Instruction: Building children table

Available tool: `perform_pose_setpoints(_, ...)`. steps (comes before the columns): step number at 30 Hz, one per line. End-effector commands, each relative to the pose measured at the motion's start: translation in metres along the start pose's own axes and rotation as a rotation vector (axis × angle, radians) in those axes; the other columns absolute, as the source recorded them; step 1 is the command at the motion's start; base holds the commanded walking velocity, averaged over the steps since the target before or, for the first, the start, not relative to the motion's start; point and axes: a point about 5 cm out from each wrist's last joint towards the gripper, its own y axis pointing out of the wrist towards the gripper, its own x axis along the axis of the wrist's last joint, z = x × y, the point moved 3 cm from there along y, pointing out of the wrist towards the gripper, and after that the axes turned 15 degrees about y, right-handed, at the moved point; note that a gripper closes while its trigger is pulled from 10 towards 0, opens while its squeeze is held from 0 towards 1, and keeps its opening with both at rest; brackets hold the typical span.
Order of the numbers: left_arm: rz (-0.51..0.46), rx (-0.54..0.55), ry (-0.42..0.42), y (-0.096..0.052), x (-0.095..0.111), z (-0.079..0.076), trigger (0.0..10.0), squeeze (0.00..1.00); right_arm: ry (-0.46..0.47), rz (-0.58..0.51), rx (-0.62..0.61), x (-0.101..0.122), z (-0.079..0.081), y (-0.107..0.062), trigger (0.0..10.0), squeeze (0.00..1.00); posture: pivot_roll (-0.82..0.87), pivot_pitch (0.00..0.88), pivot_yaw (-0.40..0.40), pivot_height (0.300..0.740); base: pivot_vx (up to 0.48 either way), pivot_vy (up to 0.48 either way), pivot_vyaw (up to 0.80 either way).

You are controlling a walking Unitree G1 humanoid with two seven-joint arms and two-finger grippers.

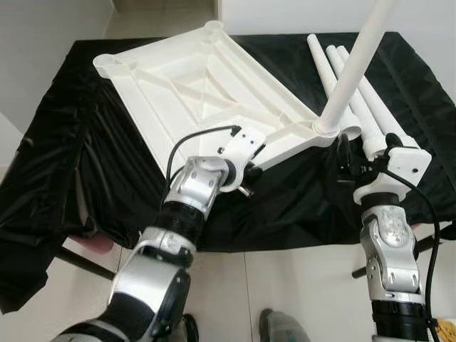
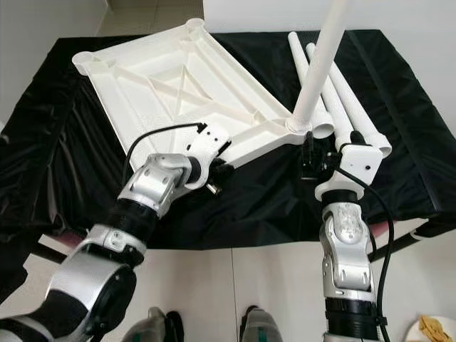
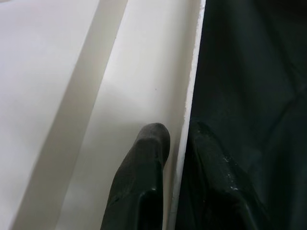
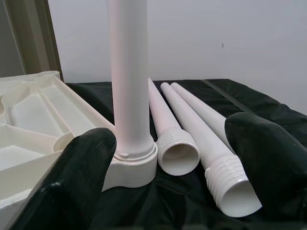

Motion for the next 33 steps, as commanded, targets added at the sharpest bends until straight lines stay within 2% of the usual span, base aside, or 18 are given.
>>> perform_pose_setpoints(1, 0.187, 0.599, -0.005, -0.018, -0.022, 0.054, 10.0, 0.00, -0.002, -0.005, -0.007, 0.001, -0.001, -0.002, 10.0, 0.00, -0.12, 0.127, 0.076, 0.740, 0.000, 0.000, 0.00)
perform_pose_setpoints(2, 0.187, 0.599, -0.005, -0.018, -0.022, 0.054, 10.0, 0.00, -0.002, -0.005, -0.007, 0.001, -0.001, -0.002, 10.0, 0.00, -0.12, 0.127, 0.076, 0.740, 0.000, 0.000, 0.00)
perform_pose_setpoints(4, 0.180, 0.637, 0.002, -0.021, -0.018, 0.066, 10.0, 0.00, 0.001, -0.007, -0.008, 0.001, 0.000, -0.001, 10.0, 0.00, -0.12, 0.127, 0.076, 0.740, 0.000, 0.000, 0.00)
perform_pose_setpoints(6, 0.184, 0.649, 0.007, -0.022, -0.017, 0.071, 10.0, 0.00, 0.002, -0.008, -0.008, 0.001, 0.001, -0.001, 10.0, 0.00, -0.12, 0.123, 0.077, 0.740, 0.000, 0.000, 0.00)
perform_pose_setpoints(11, 0.179, 0.648, 0.023, -0.021, -0.013, 0.074, 10.0, 0.00, 0.003, -0.009, -0.007, 0.001, 0.002, -0.001, 10.0, 0.00, -0.12, 0.123, 0.077, 0.740, 0.000, 0.000, 0.00)
perform_pose_setpoints(12, 0.153, 0.625, 0.014, -0.019, -0.007, 0.073, 10.0, 0.00, 0.002, -0.010, -0.006, 0.001, 0.002, -0.001, 10.0, 0.00, -0.12, 0.121, 0.078, 0.740, 0.000, 0.000, 0.00)
perform_pose_setpoints(13, 0.119, 0.595, -0.004, -0.016, -0.001, 0.071, 10.0, 1.00, 0.001, -0.011, -0.006, 0.001, 0.002, -0.001, 10.0, 0.00, -0.12, 0.121, 0.078, 0.740, 0.000, 0.000, 0.00)
perform_pose_setpoints(14, 0.119, 0.595, -0.004, -0.016, -0.001, 0.071, 10.0, 1.00, 0.001, -0.011, -0.006, 0.001, 0.002, -0.001, 10.0, 0.00, -0.12, 0.121, 0.078, 0.740, 0.000, 0.000, 0.00)
perform_pose_setpoints(16, 0.057, 0.541, -0.020, -0.011, 0.009, 0.064, 10.0, 1.00, -0.001, -0.011, -0.005, 0.001, 0.001, -0.002, 10.0, 0.00, -0.12, 0.119, 0.079, 0.740, 0.000, 0.000, 0.00)
perform_pose_setpoints(21, -0.016, 0.499, 0.030, -0.010, 0.029, 0.059, 10.0, 1.00, -0.001, -0.010, -0.002, 0.001, 0.002, -0.002, 10.0, 0.00, -0.12, 0.116, 0.078, 0.740, 0.000, 0.000, 0.00)
perform_pose_setpoints(22, -0.045, 0.487, 0.041, -0.011, 0.036, 0.058, 10.0, 0.46, -0.001, -0.010, 0.001, 0.001, 0.003, -0.001, 10.0, 0.00, -0.12, 0.116, 0.078, 0.740, 0.000, 0.000, 0.00)
perform_pose_setpoints(23, -0.072, 0.472, 0.049, -0.011, 0.043, 0.058, 10.0, 0.00, -0.001, -0.010, 0.003, 0.001, 0.003, -0.001, 10.0, 0.00, -0.12, 0.116, 0.078, 0.740, 0.000, 0.000, 0.00)
perform_pose_setpoints(26, -0.089, 0.477, 0.078, -0.014, 0.051, 0.061, 10.0, 0.00, -0.001, -0.009, 0.008, 0.001, 0.004, -0.001, 10.0, 0.00, -0.12, 0.113, 0.077, 0.740, 0.000, 0.000, 0.00)
perform_pose_setpoints(29, -0.122, 0.511, 0.123, -0.024, 0.067, 0.072, 10.0, 0.00, 0.005, -0.001, 0.023, -0.001, 0.007, -0.001, 10.0, 0.00, -0.12, 0.113, 0.077, 0.740, 0.000, 0.000, 0.00)
perform_pose_setpoints(30, -0.122, 0.511, 0.123, -0.024, 0.067, 0.072, 10.0, 0.00, 0.005, -0.001, 0.023, -0.001, 0.007, -0.001, 10.0, 0.00, -0.12, 0.113, 0.077, 0.740, 0.000, 0.000, 0.00)
perform_pose_setpoints(31, -0.117, 0.538, 0.149, -0.029, 0.070, 0.078, 10.0, 0.00, 0.008, 0.006, 0.032, -0.003, 0.009, -0.002, 10.0, 0.00, -0.12, 0.113, 0.077, 0.740, 0.000, 0.000, 0.00)
perform_pose_setpoints(33, -0.117, 0.538, 0.149, -0.029, 0.070, 0.078, 10.0, 0.00, 0.008, 0.006, 0.032, -0.003, 0.009, -0.002, 10.0, 0.00, -0.12, 0.113, 0.077, 0.740, 0.000, 0.000, 0.00)
